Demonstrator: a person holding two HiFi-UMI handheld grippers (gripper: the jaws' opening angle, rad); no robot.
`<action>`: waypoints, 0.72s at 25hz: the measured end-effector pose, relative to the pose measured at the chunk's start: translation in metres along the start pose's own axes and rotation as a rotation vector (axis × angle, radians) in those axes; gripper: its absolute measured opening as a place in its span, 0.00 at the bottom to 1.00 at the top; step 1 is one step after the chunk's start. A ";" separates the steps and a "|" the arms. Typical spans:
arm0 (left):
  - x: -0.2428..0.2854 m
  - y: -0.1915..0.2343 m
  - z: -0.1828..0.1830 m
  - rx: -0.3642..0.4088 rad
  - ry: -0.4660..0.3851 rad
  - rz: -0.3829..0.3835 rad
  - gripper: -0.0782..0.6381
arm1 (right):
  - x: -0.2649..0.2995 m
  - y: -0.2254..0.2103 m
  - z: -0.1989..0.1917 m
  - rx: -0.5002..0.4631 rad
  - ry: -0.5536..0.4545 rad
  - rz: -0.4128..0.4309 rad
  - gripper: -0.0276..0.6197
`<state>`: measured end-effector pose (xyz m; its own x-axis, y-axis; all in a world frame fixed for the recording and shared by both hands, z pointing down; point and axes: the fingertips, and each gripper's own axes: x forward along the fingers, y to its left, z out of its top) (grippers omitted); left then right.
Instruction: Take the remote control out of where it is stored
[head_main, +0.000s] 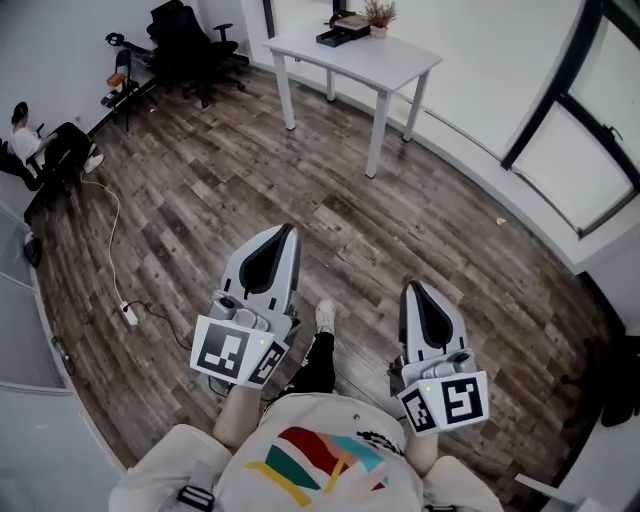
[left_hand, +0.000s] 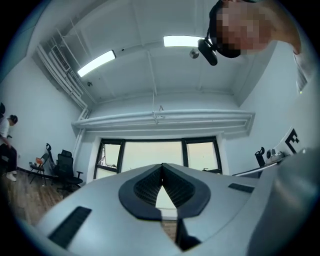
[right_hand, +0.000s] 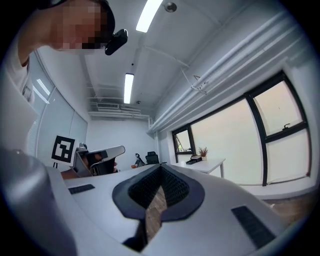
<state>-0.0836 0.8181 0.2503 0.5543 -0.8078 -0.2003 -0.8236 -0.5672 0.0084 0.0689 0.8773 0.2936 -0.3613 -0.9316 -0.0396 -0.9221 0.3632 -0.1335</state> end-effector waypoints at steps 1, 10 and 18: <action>0.013 0.006 0.000 0.005 -0.010 -0.009 0.12 | 0.015 -0.006 0.000 -0.006 -0.003 -0.007 0.04; 0.116 0.109 -0.031 -0.037 0.048 0.028 0.12 | 0.157 -0.030 0.002 -0.055 0.067 0.024 0.04; 0.181 0.214 -0.059 -0.156 0.062 0.128 0.12 | 0.292 -0.046 0.007 0.010 0.115 0.082 0.04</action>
<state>-0.1522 0.5407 0.2737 0.4571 -0.8803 -0.1270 -0.8615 -0.4737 0.1828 0.0071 0.5883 0.2817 -0.4494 -0.8912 0.0626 -0.8876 0.4375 -0.1441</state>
